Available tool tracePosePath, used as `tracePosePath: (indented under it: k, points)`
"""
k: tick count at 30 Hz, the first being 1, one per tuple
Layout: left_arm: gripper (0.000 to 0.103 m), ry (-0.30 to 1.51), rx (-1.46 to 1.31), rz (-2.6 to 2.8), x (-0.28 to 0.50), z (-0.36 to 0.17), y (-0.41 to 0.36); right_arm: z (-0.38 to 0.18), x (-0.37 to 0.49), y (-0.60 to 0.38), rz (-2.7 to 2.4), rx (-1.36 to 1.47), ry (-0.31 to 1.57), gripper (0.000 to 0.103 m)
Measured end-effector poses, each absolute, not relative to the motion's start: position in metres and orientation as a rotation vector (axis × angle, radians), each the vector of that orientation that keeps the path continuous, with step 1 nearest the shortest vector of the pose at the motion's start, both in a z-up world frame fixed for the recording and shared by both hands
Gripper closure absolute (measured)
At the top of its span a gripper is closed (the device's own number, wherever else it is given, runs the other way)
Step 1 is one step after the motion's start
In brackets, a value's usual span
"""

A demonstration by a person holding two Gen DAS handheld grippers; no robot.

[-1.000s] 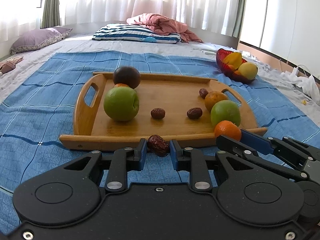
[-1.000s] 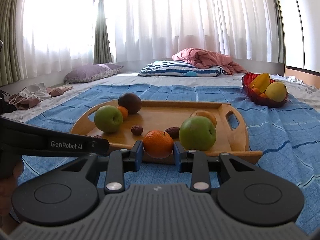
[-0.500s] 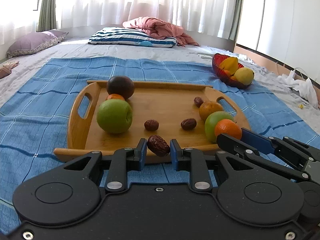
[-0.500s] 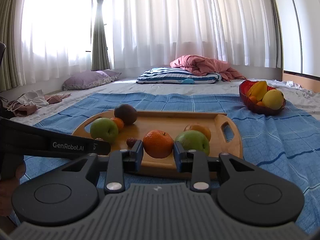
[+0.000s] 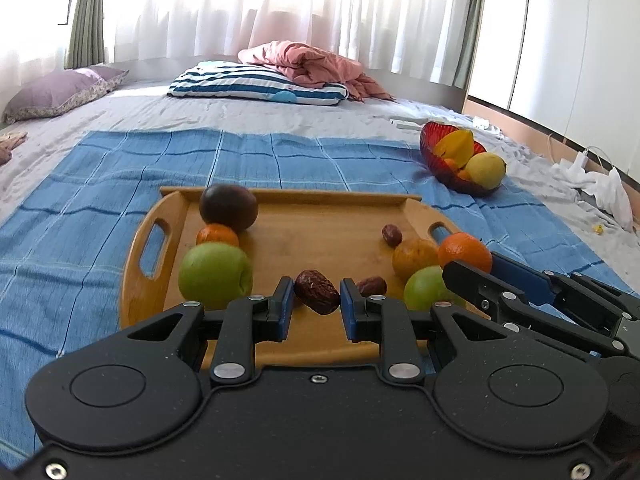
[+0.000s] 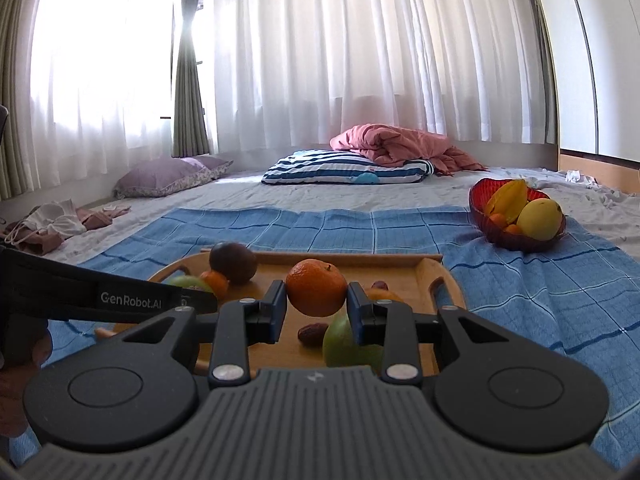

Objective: Organize fruits
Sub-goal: 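Lift and carry the date in the left tool and the orange in the right tool over the tray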

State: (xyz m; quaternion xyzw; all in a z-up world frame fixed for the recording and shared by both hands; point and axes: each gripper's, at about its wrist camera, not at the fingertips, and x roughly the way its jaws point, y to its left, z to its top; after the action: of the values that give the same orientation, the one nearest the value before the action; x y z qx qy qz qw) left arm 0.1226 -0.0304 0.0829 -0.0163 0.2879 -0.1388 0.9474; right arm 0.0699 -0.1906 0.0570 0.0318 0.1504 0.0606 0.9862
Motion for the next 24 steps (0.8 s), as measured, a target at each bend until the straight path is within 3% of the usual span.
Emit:
tracePosePath:
  k: [24]
  points:
    - [0.079,0.676,-0.021,-0.269,0.212,0.091,-0.043,0.078,0.134,-0.219,0.085,0.121,0.367,0.066]
